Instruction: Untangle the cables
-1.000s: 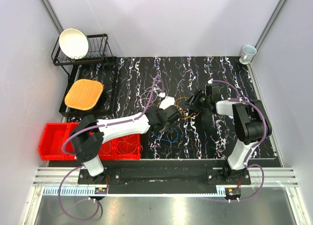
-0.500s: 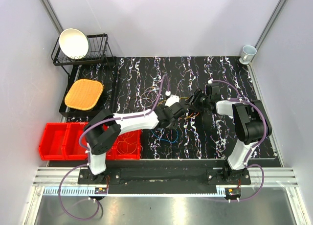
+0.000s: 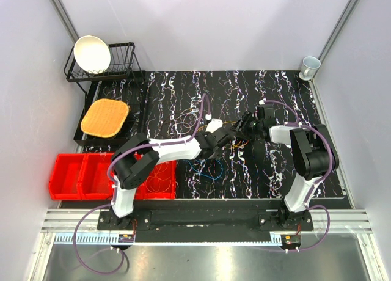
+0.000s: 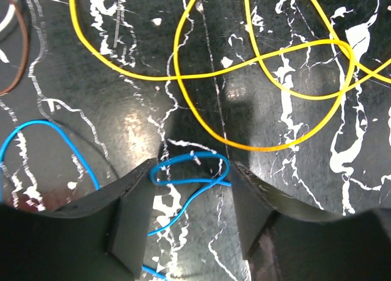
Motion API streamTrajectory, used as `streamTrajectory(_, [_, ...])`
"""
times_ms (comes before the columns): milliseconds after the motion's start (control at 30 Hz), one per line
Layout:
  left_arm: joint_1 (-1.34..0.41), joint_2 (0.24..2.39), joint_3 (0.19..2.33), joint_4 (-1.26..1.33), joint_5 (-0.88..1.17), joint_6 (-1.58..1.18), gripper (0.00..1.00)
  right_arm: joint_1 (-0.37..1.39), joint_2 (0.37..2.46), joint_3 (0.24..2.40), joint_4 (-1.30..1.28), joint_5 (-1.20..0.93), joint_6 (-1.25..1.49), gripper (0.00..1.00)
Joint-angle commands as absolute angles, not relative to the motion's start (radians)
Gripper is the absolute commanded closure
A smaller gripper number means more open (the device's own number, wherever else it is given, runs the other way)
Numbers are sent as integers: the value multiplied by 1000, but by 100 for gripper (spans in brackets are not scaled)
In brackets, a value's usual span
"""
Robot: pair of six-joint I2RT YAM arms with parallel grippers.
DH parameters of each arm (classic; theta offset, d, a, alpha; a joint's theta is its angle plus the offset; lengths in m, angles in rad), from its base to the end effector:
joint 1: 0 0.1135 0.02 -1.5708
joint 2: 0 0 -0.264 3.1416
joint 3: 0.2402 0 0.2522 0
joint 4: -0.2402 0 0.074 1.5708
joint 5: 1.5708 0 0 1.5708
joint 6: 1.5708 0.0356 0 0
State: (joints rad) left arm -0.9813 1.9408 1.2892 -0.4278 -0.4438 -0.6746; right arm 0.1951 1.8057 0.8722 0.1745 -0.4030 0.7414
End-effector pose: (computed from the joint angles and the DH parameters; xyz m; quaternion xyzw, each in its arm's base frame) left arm 0.2333 -0.3213 0.1652 0.0916 0.9433 -0.0304 0.3177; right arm 0.3435 0.0821 0.1356 0.1667 0.8881 0.3387 0.2622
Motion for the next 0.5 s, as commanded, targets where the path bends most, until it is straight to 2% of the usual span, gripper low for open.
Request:
streamTrajectory(0, [-979,1956,1301,-367,-442,-696,48,206,1819,908,201,-416,744,47])
streamTrajectory(100, [-980,1956,1292,-361,-449,-703,59,206,1824,910,201,-417,747,47])
streamTrajectory(200, [-979,1953,1289,-354,-460,-706,75,204,1825,911,201,-419,747,47])
streamTrajectory(233, [-979,1953,1287,-353,-463,-706,86,206,1827,910,202,-419,747,47])
streamTrajectory(333, [-979,1945,1289,-353,-468,-707,100,206,1829,910,201,-419,746,47])
streamTrajectory(467, [-979,1901,1295,-376,-469,-704,100,206,1828,911,199,-417,745,47])
